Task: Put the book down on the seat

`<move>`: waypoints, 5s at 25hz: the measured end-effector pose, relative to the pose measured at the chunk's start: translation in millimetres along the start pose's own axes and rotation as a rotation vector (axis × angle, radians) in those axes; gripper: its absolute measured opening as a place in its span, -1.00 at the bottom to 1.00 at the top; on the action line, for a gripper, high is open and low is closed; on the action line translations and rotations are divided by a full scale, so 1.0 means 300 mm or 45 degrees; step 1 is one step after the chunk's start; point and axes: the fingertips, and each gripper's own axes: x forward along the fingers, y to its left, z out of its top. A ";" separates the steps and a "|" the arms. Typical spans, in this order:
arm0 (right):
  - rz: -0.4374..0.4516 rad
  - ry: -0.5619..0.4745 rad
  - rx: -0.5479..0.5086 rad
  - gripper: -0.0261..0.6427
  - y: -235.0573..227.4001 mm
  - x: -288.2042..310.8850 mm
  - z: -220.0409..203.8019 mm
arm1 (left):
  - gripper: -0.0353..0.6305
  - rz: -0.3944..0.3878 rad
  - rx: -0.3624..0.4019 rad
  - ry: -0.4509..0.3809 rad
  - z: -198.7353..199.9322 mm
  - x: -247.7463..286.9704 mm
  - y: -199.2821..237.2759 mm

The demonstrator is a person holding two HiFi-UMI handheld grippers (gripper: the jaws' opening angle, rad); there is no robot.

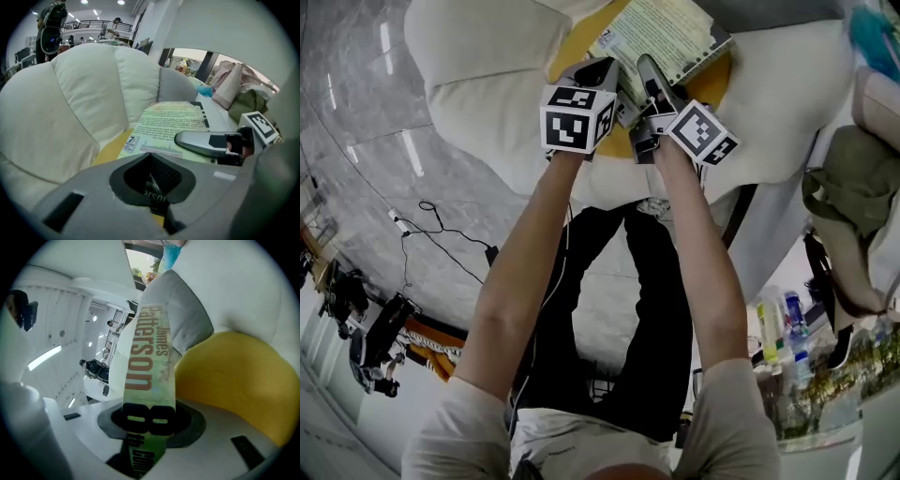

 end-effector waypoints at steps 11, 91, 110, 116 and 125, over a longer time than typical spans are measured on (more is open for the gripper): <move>-0.016 0.107 0.125 -0.44 -0.106 -0.023 -0.036 | -0.87 0.018 -0.186 -0.021 -0.044 0.061 0.000; -0.415 0.430 -1.229 -0.40 1.026 -0.993 0.132 | -0.87 -0.237 0.345 0.085 0.390 -1.268 -0.627; -0.567 0.260 -1.098 -0.54 1.251 -1.130 0.110 | -0.87 -0.045 -0.136 -0.156 0.448 -1.507 -0.697; -0.542 0.303 -1.127 -0.65 1.242 -1.131 0.043 | -0.87 0.004 -0.137 -0.214 0.468 -1.527 -0.677; -0.519 0.306 -1.134 -0.90 1.237 -1.127 0.127 | -0.87 -0.031 -0.007 -0.128 0.461 -1.491 -0.700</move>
